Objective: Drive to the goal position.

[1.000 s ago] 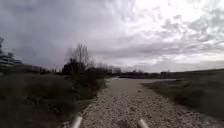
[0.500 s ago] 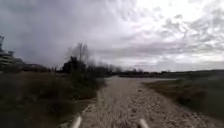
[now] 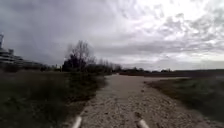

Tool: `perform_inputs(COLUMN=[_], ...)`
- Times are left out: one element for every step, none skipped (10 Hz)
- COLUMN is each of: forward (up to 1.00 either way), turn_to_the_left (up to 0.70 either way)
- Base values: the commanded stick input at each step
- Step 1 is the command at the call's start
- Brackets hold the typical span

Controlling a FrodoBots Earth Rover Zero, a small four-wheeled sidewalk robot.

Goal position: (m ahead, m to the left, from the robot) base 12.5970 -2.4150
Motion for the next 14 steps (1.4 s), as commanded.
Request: perform_inputs(forward=[0.50,0.50,0.50,0.50,0.50,0.50,0.50,0.50,0.50,0.50,0.50,0.50,0.50,0.50], turn_to_the_left=[-0.25,0.00,0.00,0.00,0.00,0.00,0.00,-0.18,-0.44,-0.35,-0.01,0.00,0.00,0.00])
